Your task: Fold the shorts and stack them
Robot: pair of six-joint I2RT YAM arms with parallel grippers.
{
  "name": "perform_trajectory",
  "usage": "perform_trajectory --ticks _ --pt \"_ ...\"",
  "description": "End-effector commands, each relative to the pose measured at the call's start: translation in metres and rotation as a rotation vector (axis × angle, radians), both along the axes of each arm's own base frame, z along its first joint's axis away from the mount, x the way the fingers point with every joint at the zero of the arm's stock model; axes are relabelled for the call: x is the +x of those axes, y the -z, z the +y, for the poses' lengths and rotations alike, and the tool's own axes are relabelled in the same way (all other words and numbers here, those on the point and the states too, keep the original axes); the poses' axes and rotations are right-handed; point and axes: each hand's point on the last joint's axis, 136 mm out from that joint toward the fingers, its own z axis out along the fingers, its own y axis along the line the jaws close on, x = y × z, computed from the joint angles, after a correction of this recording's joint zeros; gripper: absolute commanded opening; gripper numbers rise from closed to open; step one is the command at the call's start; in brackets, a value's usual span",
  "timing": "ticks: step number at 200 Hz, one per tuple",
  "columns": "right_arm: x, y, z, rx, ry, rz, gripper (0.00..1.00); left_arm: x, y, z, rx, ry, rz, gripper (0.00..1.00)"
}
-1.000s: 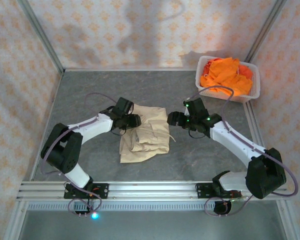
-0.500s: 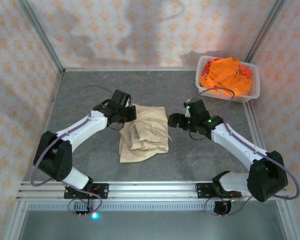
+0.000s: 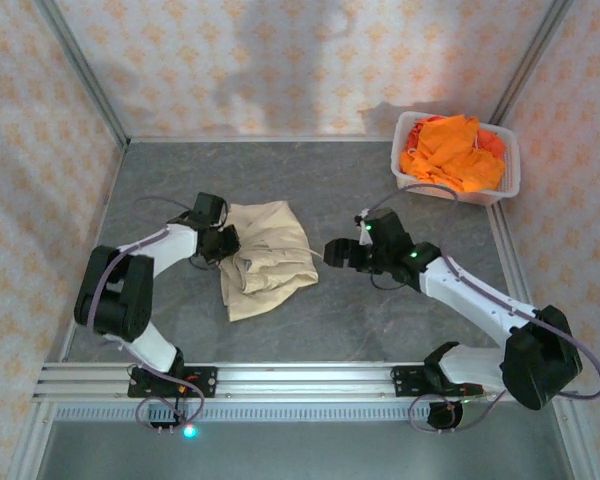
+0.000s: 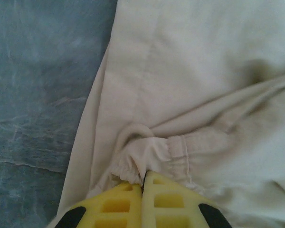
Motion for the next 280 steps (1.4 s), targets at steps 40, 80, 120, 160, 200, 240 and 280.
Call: perform_trajectory --ticks 40,80,120,160,200,240,280 --pt "-0.009 -0.012 0.071 -0.209 -0.134 -0.184 0.74 0.009 0.012 -0.003 -0.022 -0.025 -0.021 0.00" --pt "-0.008 0.005 0.129 -0.313 -0.072 -0.162 0.74 0.009 0.009 -0.005 -0.043 -0.031 -0.040 0.00" --pt "-0.005 0.028 0.171 -0.306 0.058 -0.082 0.72 0.011 0.010 -0.008 -0.074 -0.043 -0.046 0.00" --pt "0.011 0.047 0.183 -0.343 0.132 -0.079 0.69 0.009 0.016 -0.010 -0.087 -0.042 -0.039 0.00" --pt "0.024 0.055 0.175 -0.395 0.220 -0.109 0.67 0.008 0.017 -0.011 -0.092 -0.040 -0.039 0.00" --pt "0.036 0.067 0.166 -0.461 0.255 -0.110 0.60 0.007 0.019 -0.012 -0.097 -0.037 -0.037 0.00" --pt "0.038 0.068 0.159 -0.475 0.262 -0.102 0.34 0.009 0.017 -0.013 -0.099 -0.037 -0.041 0.00"
